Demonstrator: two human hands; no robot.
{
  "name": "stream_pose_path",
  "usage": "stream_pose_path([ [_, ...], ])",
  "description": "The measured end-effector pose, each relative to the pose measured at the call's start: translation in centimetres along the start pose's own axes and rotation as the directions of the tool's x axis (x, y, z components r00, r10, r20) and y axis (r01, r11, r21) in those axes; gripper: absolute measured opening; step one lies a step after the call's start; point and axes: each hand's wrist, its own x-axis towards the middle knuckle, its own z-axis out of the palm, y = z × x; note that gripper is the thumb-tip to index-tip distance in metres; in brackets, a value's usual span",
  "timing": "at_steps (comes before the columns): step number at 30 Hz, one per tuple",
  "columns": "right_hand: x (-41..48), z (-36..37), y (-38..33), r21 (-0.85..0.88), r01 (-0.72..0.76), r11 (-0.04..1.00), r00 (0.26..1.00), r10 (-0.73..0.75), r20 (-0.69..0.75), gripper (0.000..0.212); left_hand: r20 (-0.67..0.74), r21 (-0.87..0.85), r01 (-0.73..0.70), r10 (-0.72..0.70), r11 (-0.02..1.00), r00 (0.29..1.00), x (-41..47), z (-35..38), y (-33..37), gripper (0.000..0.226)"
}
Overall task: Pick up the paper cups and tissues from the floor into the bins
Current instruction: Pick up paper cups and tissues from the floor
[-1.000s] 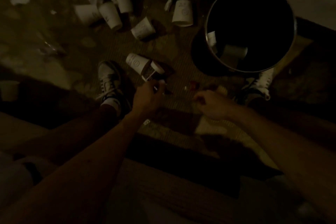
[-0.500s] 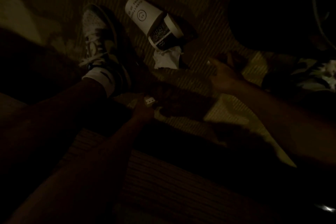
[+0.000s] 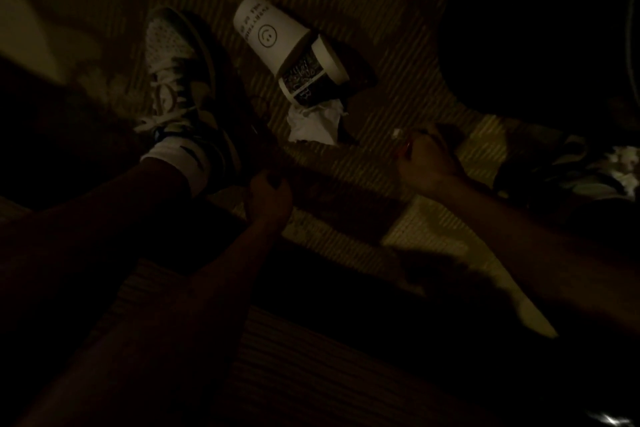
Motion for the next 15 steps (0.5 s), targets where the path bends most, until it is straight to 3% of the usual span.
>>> stream_pose_path([
  [2,0.2,0.4,-0.5,0.046,-0.011,0.999,1.000,0.010,0.019,0.042,-0.038,-0.116,-0.052,0.048,0.992,0.998,-0.3,0.3,0.9,0.033],
  [5,0.7,1.4,-1.2,0.170,-0.043,0.984,0.996,0.029,0.082,0.052,-0.033,-0.314,-0.065,0.057,0.947,0.998,-0.4,1.2,4.0,0.055],
  [8,1.1,2.0,-0.5,0.134,-0.021,0.991,0.998,0.013,0.060,0.050,0.003,-0.356,-0.095,0.103,0.930,0.995,0.0,2.5,6.9,0.069],
  [10,1.1,2.1,0.3,0.045,-0.010,0.999,0.999,0.007,0.054,0.043,0.017,-0.298,-0.132,0.144,0.945,0.989,0.4,3.5,7.9,0.055],
  [12,1.0,2.0,1.2,0.036,-0.052,0.998,0.997,0.050,0.052,0.037,0.010,-0.274,-0.116,0.124,0.955,0.992,0.9,4.0,8.4,0.022],
  [15,0.7,1.5,2.0,0.158,-0.183,0.970,0.983,0.178,0.046,0.031,0.028,-0.215,-0.073,0.081,0.974,0.996,1.5,3.8,8.2,0.021],
])
